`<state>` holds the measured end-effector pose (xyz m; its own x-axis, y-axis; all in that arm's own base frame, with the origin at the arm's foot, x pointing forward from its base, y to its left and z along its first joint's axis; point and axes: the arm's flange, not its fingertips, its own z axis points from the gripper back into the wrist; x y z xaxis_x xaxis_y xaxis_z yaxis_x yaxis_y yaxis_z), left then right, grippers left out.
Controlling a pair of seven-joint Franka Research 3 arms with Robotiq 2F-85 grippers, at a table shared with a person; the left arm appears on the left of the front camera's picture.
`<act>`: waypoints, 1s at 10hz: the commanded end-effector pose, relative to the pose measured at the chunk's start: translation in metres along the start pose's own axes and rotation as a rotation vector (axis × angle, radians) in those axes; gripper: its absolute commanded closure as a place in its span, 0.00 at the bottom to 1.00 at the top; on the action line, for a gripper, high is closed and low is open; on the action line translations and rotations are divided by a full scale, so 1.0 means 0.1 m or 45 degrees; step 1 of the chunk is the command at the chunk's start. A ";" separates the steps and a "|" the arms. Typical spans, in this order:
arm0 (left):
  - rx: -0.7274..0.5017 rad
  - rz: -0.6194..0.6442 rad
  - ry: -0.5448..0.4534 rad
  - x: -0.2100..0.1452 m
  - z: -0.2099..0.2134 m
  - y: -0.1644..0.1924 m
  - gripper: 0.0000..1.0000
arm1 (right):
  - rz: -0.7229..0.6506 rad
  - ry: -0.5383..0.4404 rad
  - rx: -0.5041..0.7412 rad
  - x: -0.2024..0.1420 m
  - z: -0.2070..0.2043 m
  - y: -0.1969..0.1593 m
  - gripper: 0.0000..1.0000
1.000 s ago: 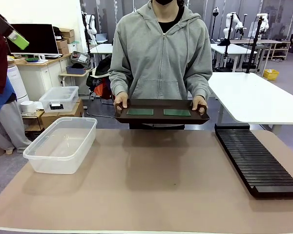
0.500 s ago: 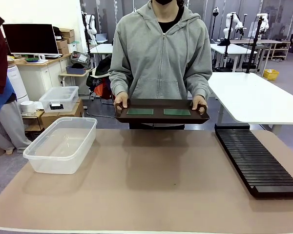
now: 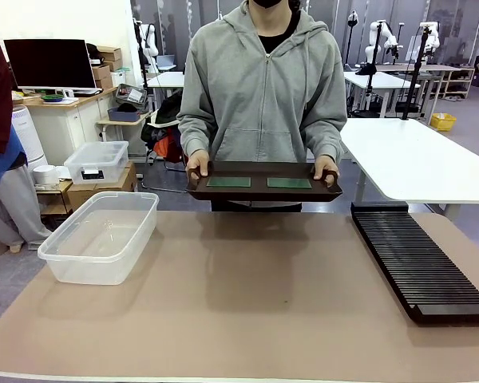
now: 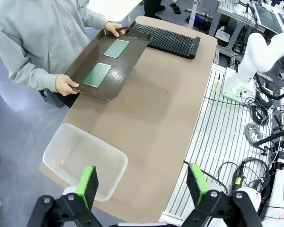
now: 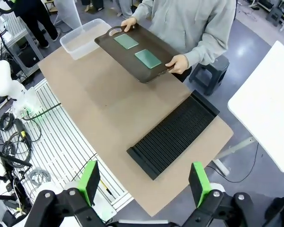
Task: Sort PCBs into racks and boxes based on the side picked up.
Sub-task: Pick up the Blank PCB handed by the Human.
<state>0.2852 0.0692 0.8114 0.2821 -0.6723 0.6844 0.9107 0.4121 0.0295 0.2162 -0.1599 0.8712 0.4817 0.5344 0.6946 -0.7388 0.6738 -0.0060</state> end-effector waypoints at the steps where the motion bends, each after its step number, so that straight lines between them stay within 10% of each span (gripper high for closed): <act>1: 0.076 -0.052 0.045 0.02 0.00 0.01 0.00 | 0.030 -0.018 0.004 0.00 -0.02 -0.01 0.00; 10: 0.296 0.139 0.044 0.04 0.13 -0.09 0.00 | -0.015 -0.037 -0.036 0.03 0.02 -0.09 0.00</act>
<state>0.2794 0.0766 0.8312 0.3643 -0.6405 0.6761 0.8024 0.5843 0.1211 0.2206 -0.1637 0.8721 0.4874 0.5305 0.6936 -0.7261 0.6874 -0.0154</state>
